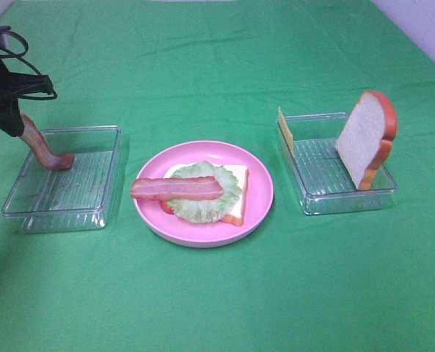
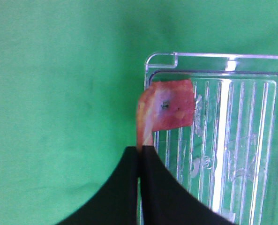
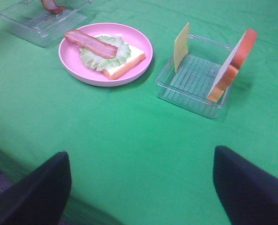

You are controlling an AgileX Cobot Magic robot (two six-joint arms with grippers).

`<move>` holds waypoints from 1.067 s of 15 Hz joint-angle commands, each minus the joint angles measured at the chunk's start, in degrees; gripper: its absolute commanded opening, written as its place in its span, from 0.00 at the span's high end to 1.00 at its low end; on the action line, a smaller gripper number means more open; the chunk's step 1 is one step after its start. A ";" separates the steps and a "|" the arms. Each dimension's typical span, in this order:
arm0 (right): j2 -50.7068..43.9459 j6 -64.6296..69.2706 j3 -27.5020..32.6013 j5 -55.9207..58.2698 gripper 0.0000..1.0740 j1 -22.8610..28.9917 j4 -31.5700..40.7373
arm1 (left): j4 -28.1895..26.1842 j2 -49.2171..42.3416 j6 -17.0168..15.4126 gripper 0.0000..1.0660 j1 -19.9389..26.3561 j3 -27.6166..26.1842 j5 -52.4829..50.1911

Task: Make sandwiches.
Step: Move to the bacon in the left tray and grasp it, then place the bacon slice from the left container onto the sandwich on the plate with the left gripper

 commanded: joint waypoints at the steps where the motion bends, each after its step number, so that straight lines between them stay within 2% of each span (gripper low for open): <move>1: -0.86 0.17 0.17 -0.46 0.27 0.11 -0.40 | -0.23 0.11 0.06 1.00 0.06 -0.17 -0.86; 3: -0.86 0.17 0.17 -0.46 0.27 0.11 -0.40 | -1.20 0.06 0.11 1.00 0.06 -0.17 -0.97; 5: -0.86 0.17 0.17 -0.46 0.27 0.11 -0.40 | -5.50 -0.69 0.92 1.00 0.06 -0.17 -1.09; 7: -0.86 0.17 0.17 -0.46 0.27 0.11 -0.40 | -12.03 -4.47 5.56 1.00 0.06 -0.17 -2.52; 9: -0.86 0.17 0.17 -0.46 0.27 0.11 -0.40 | -14.44 -7.62 5.56 1.00 0.06 -0.17 -3.27; 10: -0.86 0.17 0.17 -0.46 0.27 0.11 -0.40 | -16.50 -8.94 6.99 1.00 0.06 -0.17 -3.38; 12: -0.86 0.17 0.17 -0.46 0.27 0.11 -0.40 | -25.95 -10.66 12.55 1.00 0.06 -0.17 -2.98; 13: -0.86 0.17 0.17 -0.46 0.27 0.11 -0.40 | -27.85 -10.77 13.92 1.00 0.06 -0.17 -2.81; 14: -0.86 0.17 0.17 -0.46 0.27 0.11 -0.40 | -35.29 -10.83 17.48 1.00 0.06 -0.17 -1.72; 16: -0.86 0.17 0.17 -0.46 0.27 0.11 -0.40 | -44.92 -10.71 23.66 1.00 -1.09 -0.17 -0.69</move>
